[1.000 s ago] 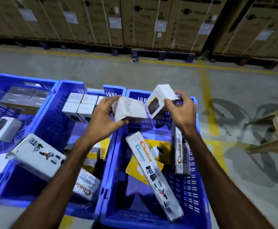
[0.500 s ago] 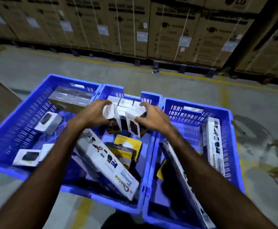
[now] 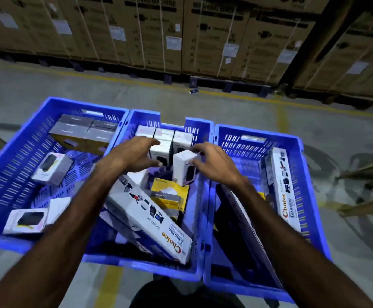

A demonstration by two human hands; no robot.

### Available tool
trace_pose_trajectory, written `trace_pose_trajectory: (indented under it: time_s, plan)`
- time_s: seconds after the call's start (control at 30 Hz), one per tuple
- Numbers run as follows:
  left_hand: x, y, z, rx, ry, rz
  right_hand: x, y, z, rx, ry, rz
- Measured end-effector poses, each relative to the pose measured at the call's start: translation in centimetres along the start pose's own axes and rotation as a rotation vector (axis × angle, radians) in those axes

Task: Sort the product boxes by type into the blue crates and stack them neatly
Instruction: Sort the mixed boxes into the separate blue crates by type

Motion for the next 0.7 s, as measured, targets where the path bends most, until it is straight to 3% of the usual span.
trace_pose_trajectory:
  time_s: [0.23,0.37,0.57,0.7]
  plan:
    - [1.4,-4.0,-8.9,0.089,-0.329,-0.081,7.2,4.4,-5.7,-0.275,-0.031,-0.254]
    - [0.4,-7.2,-13.7,0.197,-0.472,-0.114,11.4,5.3,-11.0,-0.273,-0.155,-0.3]
    - [-1.3,-9.3,-18.5,0.301,-0.441,-0.278,14.8,5.5,-17.4,-0.139,-0.224,-0.138]
    - [-1.7,-10.8,-19.9,0.34,-0.263,-0.369,13.8,4.8,-20.2,-0.073,-0.235,0.066]
Point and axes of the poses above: each hand's wrist, its own x-axis away from the middle knuckle, its own y-axis out of the back of the hand, z = x × y, the point moved 1 cm from there along -x, towards the middle knuckle, and after that the axes turned 4 degrees about z, right-handed, at the moved point
